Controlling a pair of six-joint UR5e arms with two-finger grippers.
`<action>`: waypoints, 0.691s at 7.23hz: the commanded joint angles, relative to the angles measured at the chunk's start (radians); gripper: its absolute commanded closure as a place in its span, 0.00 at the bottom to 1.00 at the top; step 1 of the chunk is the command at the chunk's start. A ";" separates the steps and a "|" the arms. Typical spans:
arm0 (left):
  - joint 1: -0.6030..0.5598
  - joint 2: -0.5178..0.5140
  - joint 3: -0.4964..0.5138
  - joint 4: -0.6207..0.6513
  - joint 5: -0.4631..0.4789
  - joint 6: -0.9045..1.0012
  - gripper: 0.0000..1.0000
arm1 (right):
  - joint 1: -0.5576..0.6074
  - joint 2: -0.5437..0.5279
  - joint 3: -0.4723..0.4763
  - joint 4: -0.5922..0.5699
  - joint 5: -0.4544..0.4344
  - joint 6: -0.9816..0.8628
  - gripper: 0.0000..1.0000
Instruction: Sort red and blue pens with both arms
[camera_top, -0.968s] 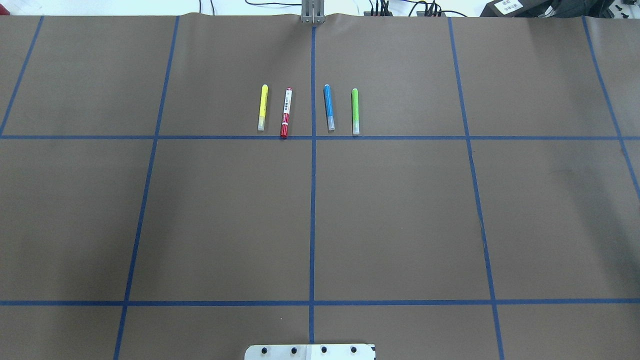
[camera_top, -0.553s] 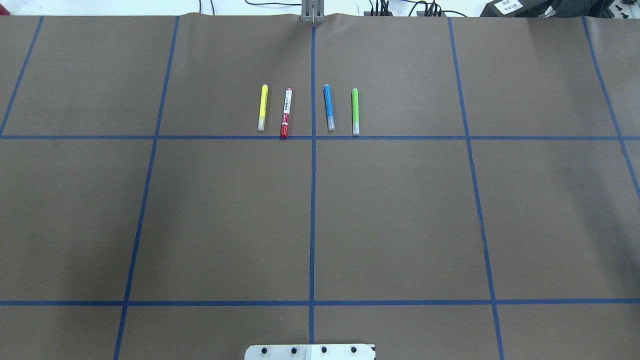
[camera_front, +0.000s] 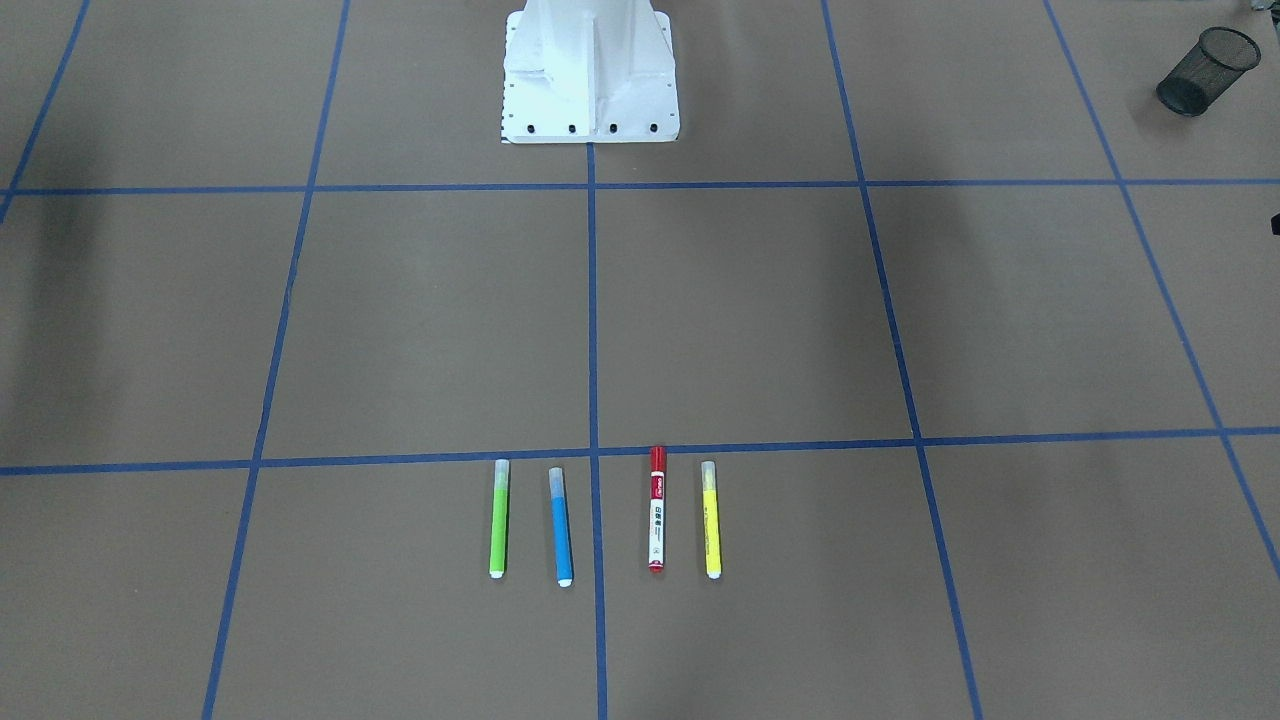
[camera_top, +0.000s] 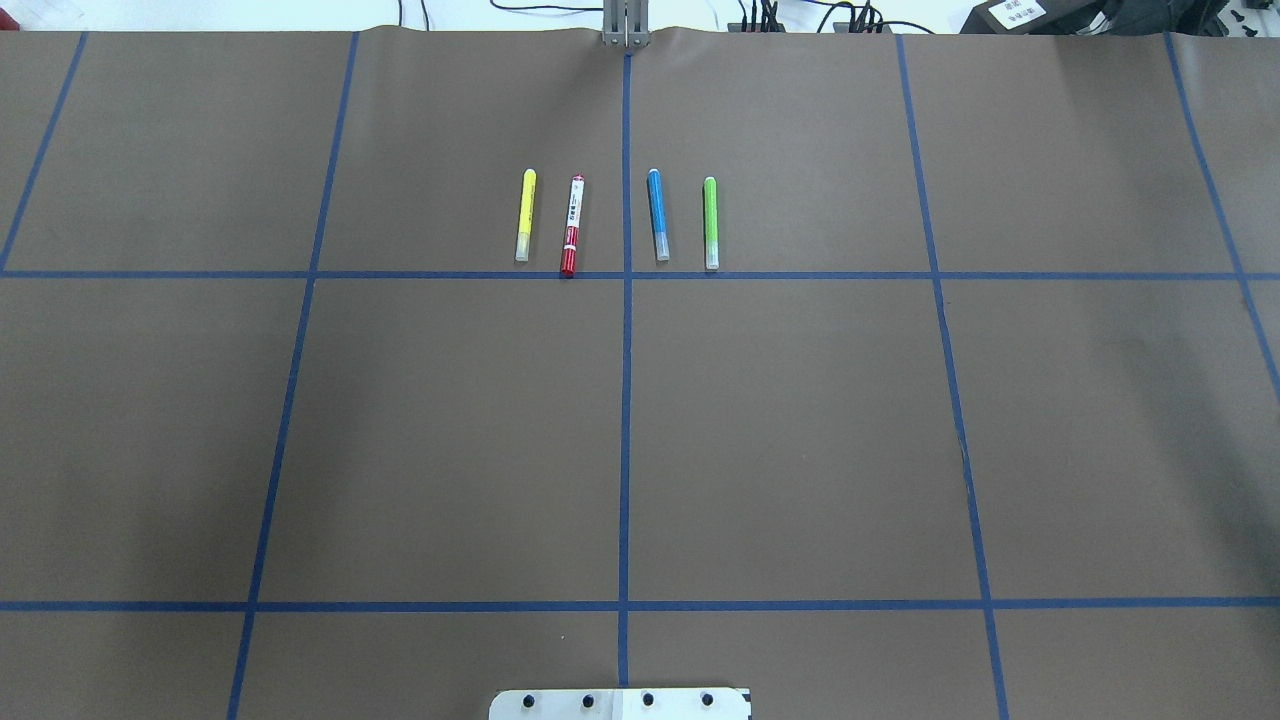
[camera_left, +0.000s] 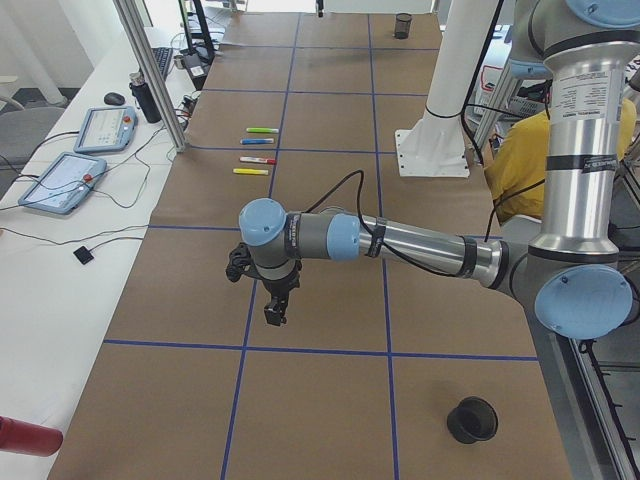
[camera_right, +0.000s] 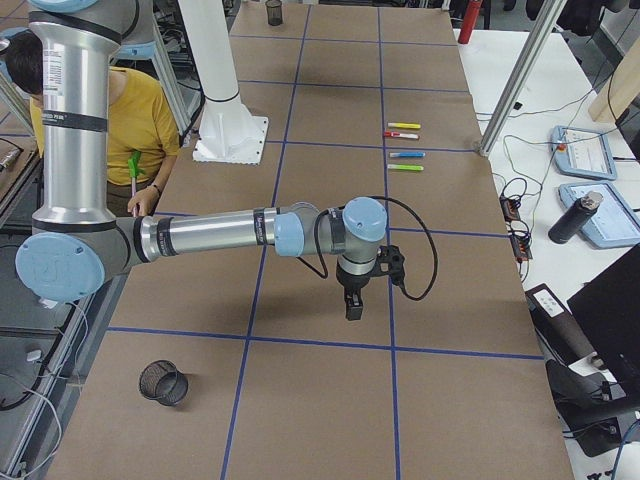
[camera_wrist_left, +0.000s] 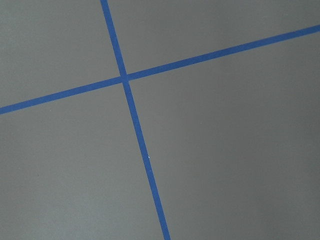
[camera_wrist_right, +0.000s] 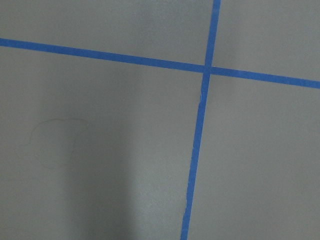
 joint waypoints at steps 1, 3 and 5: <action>0.000 -0.030 -0.026 -0.010 -0.002 -0.004 0.00 | 0.000 0.010 -0.025 0.191 -0.003 0.002 0.00; 0.002 -0.061 -0.034 -0.074 -0.002 -0.001 0.00 | 0.000 0.039 -0.033 0.313 0.002 0.130 0.00; 0.022 -0.104 0.010 -0.305 -0.001 -0.015 0.00 | -0.003 0.129 -0.031 0.315 0.055 0.238 0.00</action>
